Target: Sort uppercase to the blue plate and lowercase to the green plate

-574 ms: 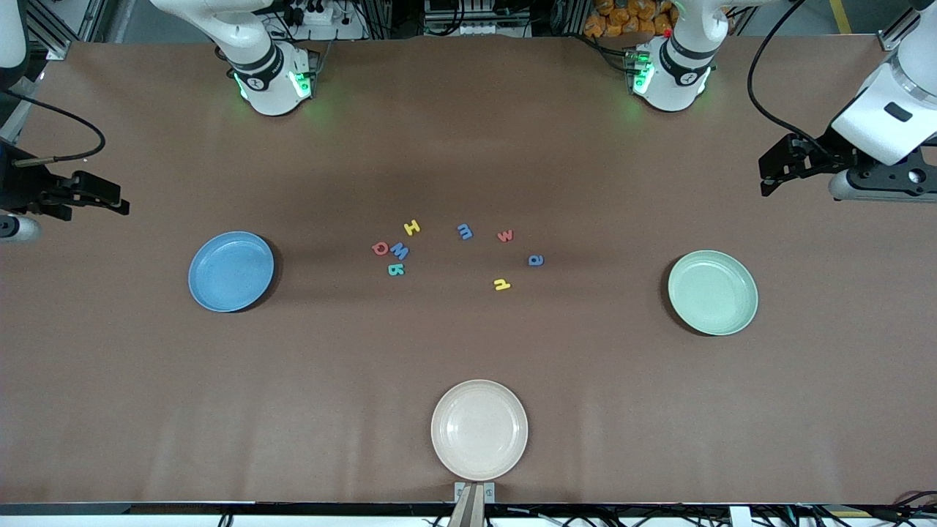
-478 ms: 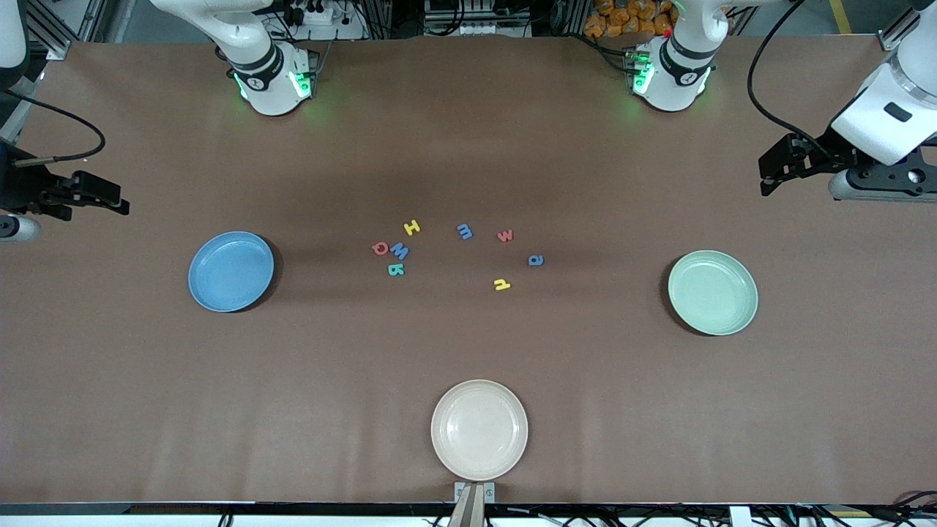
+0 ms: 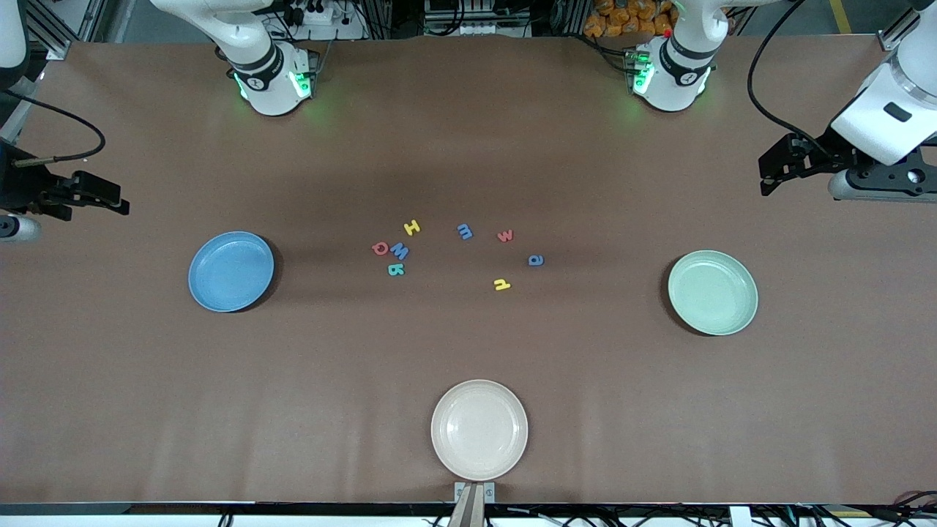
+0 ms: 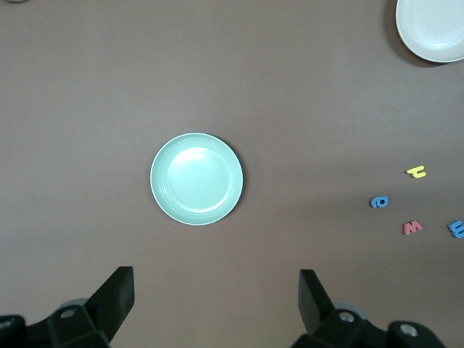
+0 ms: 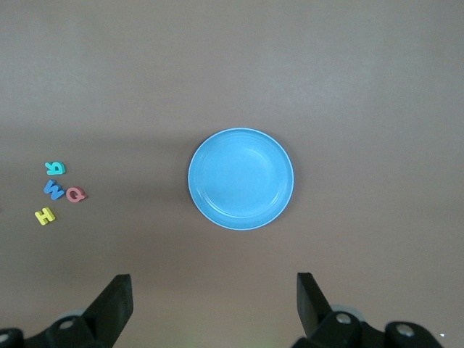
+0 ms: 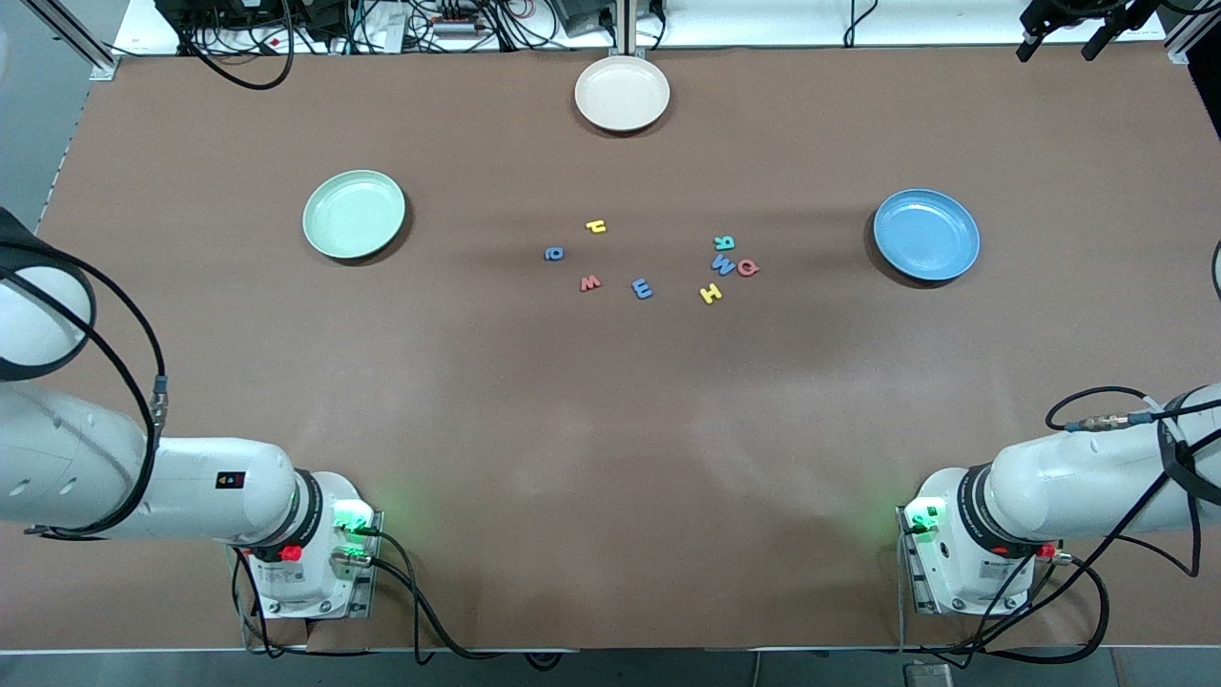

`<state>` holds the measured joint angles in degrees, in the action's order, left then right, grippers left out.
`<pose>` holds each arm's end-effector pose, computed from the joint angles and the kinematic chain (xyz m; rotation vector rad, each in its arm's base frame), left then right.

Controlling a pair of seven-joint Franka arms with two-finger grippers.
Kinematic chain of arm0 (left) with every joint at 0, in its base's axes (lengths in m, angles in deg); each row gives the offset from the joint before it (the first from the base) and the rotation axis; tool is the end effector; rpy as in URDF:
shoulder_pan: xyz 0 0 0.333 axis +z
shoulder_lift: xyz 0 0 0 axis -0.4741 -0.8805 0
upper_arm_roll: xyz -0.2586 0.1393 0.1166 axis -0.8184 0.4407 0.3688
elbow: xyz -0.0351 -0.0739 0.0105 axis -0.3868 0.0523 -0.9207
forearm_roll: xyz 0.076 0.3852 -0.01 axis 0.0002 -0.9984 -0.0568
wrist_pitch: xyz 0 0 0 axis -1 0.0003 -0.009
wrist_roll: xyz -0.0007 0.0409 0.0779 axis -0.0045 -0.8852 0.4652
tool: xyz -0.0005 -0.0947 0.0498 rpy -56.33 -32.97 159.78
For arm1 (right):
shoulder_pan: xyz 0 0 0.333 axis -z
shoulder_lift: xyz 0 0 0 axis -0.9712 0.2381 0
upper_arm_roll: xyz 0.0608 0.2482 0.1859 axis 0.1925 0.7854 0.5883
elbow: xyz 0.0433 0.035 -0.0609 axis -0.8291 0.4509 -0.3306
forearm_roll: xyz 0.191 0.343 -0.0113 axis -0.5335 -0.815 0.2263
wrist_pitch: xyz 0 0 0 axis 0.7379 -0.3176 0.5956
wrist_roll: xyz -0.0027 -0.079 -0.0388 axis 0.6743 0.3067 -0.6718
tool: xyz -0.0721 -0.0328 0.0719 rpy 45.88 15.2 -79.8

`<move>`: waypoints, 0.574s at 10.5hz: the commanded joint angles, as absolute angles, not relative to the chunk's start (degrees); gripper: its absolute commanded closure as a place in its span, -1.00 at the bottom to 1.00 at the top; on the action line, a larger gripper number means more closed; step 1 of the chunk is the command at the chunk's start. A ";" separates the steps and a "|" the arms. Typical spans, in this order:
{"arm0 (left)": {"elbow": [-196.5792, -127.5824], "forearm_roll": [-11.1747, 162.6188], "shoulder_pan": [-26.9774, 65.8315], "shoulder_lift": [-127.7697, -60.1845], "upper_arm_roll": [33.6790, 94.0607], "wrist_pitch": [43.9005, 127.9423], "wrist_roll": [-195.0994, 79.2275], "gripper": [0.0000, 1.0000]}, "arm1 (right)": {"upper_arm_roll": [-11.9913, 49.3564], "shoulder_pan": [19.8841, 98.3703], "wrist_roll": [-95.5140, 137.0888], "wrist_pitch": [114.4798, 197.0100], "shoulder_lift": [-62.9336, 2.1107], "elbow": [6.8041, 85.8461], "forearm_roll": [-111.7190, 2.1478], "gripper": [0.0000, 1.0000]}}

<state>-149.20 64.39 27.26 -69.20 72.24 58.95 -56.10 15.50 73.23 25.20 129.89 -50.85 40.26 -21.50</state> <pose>0.5505 -0.1008 0.6440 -3.1041 0.1690 -0.0737 0.5637 -0.0466 0.5718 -3.0669 -0.0971 0.1553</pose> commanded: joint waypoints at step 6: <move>-150.60 69.44 28.04 -70.72 72.44 58.32 -56.31 -1.00 | 15.43 73.24 24.98 129.68 -51.68 40.55 -22.25 -1.00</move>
<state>-149.94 66.62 27.52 -69.69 72.39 58.70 -56.09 15.50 73.23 25.20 129.89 -50.84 40.26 -21.50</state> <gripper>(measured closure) 0.000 0.000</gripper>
